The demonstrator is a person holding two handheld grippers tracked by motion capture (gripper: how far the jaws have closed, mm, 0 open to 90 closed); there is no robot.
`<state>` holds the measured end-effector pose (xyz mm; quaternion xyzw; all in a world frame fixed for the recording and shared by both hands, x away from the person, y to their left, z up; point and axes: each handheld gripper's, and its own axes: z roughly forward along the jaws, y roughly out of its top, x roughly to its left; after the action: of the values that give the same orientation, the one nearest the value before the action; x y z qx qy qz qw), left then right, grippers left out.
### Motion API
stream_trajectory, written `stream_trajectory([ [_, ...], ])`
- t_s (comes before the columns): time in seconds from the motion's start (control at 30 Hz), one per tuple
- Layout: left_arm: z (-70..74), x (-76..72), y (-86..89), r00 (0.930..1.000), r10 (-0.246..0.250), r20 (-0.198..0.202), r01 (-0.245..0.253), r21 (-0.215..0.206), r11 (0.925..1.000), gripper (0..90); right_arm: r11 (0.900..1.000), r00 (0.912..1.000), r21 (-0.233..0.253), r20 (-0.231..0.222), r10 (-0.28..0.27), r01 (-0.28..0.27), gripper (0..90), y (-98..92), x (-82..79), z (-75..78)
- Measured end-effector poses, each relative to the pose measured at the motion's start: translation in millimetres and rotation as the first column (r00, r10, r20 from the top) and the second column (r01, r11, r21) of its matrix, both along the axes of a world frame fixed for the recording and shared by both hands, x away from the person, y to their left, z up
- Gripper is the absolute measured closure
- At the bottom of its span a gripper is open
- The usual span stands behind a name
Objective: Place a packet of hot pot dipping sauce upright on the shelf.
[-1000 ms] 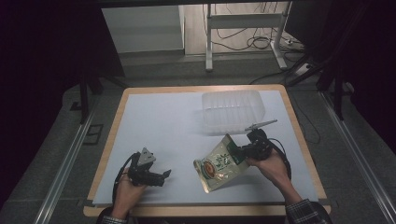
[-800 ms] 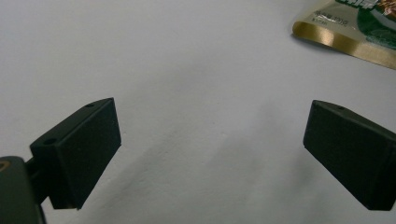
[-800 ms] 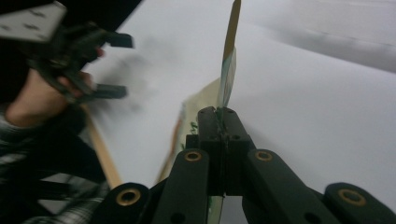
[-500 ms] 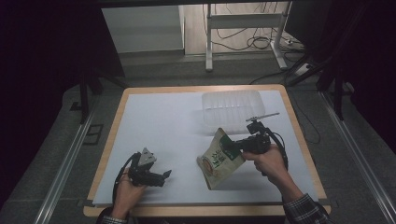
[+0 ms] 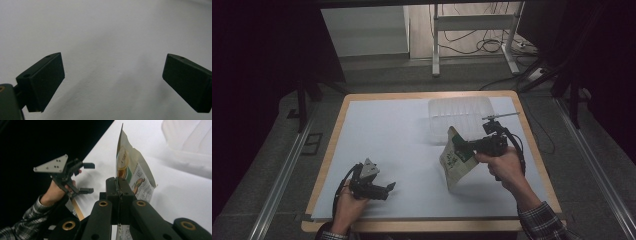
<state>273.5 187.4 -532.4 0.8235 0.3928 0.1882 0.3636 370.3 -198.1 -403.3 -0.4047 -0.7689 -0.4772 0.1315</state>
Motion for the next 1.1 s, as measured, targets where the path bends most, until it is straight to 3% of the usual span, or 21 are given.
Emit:
stream_trajectory([
  [0.3, 1.0, -0.2, 0.7, 1.0, -0.004, 0.005, 0.004, -0.008, 1.0, 3.5, 0.998, 0.9991, 0.05, 0.006, -0.041, 0.041, 89.1, -7.7, 9.1, 16.6],
  [0.5, 3.4, -1.1, 1.6, 0.9997, -0.017, 0.017, 0.018, -0.044, 0.9989, 4.6, 0.995, 0.9978, 0.076, 0.017, -0.063, 0.062, 89.0, -8.6, 17.8, 30.1],
  [0.83, 6.1, -2.3, 0.5, 0.999, -0.035, 0.029, 0.036, -0.017, 0.9992, 7.1, 0.993, 0.9956, 0.083, 0.039, -0.085, 0.082, 89.0, -0.5, 36.7, 45.7],
  [1.1, 9.2, -4.9, 0.9, 0.9985, 0.014, 0.053, -0.015, 0.012, 0.9998, 7.4, 0.991, 0.9919, 0.075, 0.057, -0.114, 0.11, 89.0, 7.6, 56.6, 51.3],
])
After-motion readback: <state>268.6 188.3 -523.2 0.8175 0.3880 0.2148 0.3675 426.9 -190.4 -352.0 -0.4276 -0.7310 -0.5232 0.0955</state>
